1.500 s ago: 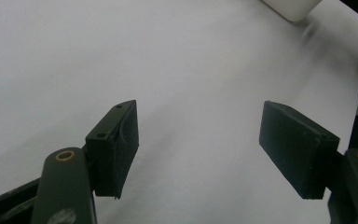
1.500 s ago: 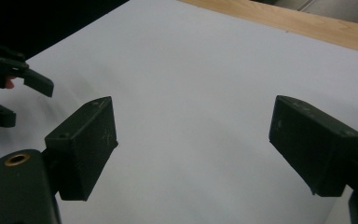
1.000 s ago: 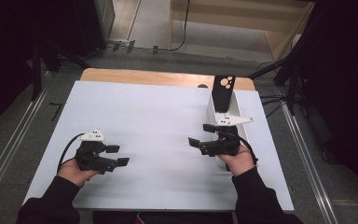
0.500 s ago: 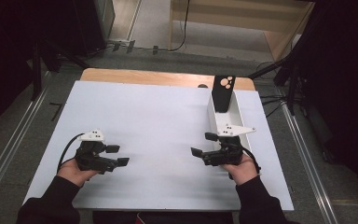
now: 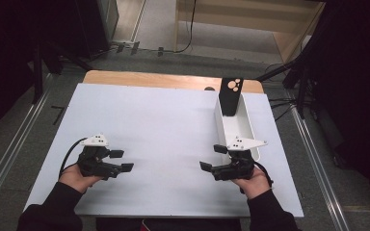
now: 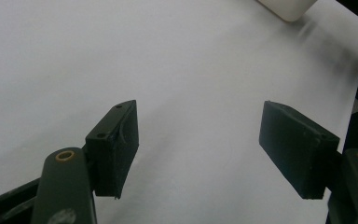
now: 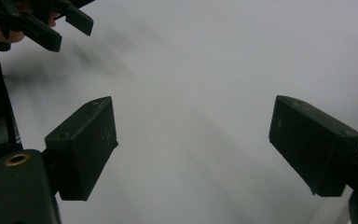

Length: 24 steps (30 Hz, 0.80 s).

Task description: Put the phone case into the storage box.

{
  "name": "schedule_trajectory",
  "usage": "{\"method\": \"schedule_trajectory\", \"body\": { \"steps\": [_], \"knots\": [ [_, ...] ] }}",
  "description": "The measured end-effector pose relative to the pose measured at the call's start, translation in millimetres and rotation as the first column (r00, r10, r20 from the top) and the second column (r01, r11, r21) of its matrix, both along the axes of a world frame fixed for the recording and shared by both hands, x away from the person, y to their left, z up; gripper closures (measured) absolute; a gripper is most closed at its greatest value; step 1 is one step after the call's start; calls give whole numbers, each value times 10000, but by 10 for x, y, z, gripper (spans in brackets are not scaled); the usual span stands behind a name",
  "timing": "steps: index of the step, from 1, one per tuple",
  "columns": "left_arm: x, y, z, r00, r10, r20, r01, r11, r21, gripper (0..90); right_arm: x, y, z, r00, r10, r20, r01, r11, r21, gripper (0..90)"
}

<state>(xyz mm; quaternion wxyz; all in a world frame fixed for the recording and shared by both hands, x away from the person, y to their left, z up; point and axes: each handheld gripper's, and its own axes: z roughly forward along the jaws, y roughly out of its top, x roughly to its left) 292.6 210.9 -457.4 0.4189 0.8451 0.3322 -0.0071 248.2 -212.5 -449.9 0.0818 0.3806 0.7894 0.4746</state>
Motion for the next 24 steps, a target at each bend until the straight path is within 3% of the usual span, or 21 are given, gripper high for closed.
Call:
{"method": "schedule_trajectory", "body": {
  "steps": [11,24],
  "knots": [
    [-6,-3,1,10000,-14,13,14,10000,-13,281,-135,-38,-39,9995,254,-211,-254,9997,-7,139],
    [-23,-2,6,10000,-24,15,24,10000,-41,282,-269,-115,-150,9975,701,47,-700,9975,-106,142]
  ]
}}
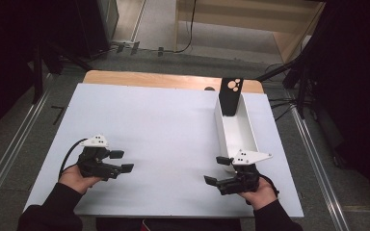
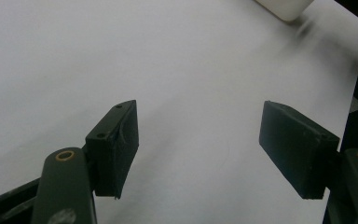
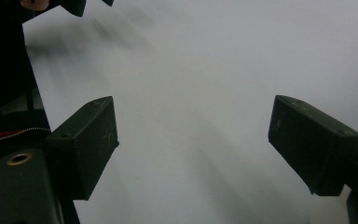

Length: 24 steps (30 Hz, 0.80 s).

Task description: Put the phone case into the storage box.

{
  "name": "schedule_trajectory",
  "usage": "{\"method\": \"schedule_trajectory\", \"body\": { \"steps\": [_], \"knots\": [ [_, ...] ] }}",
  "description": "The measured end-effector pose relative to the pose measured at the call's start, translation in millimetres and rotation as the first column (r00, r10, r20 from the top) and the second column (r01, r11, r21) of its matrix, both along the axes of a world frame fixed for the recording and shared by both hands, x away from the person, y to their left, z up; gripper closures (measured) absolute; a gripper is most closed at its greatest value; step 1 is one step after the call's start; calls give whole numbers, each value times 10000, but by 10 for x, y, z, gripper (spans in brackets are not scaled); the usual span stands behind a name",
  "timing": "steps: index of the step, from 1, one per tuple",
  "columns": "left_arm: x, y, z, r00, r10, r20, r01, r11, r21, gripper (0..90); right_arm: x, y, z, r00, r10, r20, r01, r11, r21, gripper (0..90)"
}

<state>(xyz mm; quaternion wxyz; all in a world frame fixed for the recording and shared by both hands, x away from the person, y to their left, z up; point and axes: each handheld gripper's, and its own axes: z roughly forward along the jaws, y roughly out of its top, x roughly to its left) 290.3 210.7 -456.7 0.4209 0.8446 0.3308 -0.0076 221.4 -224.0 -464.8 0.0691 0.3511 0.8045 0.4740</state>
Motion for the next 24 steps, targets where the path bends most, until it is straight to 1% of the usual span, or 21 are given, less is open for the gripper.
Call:
{"method": "schedule_trajectory", "body": {
  "steps": [2,5,8,10,11,14,18,24],
  "knots": [
    [-4,2,0,10000,5,15,-5,10000,8,282,-14,-13,-13,10000,2,-99,-2,10000,26,142],
    [-15,10,2,10000,16,0,-16,10000,30,282,-36,-37,-29,10000,10,-45,-10,10000,16,142],
    [-22,23,3,10000,-10,-1,10,10000,-35,281,-53,-62,-41,9999,-23,-113,23,10000,9,142],
    [-26,28,4,10000,10,5,-10,10000,-44,282,-62,-79,-49,9999,-11,-149,10,10000,-79,142],
    [-30,29,4,10000,29,-4,-29,10000,-56,281,-70,-83,-57,9998,-41,-191,41,10000,-16,142],
    [-36,31,5,10000,18,18,-17,10000,-32,282,-81,-116,-71,9996,-161,-246,159,9998,-84,142],
    [-41,29,4,10000,-2,25,2,10000,-37,282,-96,-148,-71,9993,-277,-237,275,9996,-85,142],
    [-41,25,3,10000,-59,15,59,10000,-44,282,-92,-156,-79,9994,-240,-246,237,9997,-113,142]
  ]
}}
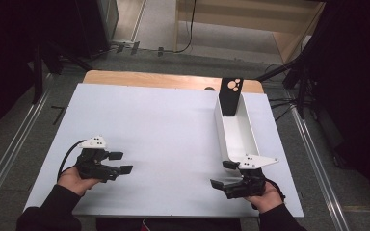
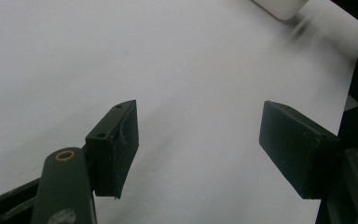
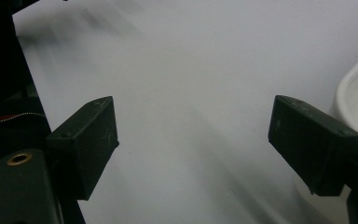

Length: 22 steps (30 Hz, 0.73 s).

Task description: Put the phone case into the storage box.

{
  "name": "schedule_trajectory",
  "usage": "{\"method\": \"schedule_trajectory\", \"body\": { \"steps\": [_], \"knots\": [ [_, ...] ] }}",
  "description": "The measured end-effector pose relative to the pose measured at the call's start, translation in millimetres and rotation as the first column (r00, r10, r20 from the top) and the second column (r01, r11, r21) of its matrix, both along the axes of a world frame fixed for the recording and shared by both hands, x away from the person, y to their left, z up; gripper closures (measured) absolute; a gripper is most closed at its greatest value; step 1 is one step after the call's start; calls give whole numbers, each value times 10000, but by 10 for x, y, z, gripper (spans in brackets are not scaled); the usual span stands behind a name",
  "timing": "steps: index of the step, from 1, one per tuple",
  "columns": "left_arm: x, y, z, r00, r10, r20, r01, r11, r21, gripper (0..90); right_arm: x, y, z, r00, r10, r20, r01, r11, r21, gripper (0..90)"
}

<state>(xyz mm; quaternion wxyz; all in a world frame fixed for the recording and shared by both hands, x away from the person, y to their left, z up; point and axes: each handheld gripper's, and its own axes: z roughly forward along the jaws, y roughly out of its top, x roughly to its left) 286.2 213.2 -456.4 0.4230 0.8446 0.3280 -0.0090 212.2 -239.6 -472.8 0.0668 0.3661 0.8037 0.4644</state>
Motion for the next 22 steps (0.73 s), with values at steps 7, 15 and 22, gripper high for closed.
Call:
{"method": "schedule_trajectory", "body": {
  "steps": [7,15,22],
  "knots": [
    [3,2,-1,10000,-23,-11,23,10000,24,282,-1,1,4,10000,14,12,-14,10000,-30,142],
    [4,7,0,10000,13,-7,-13,10000,19,282,1,0,2,10000,19,18,-19,10000,-29,142],
    [5,8,2,10000,16,-10,-16,10000,11,282,2,-1,-1,10000,5,-32,-5,10000,-31,142]
  ]
}}
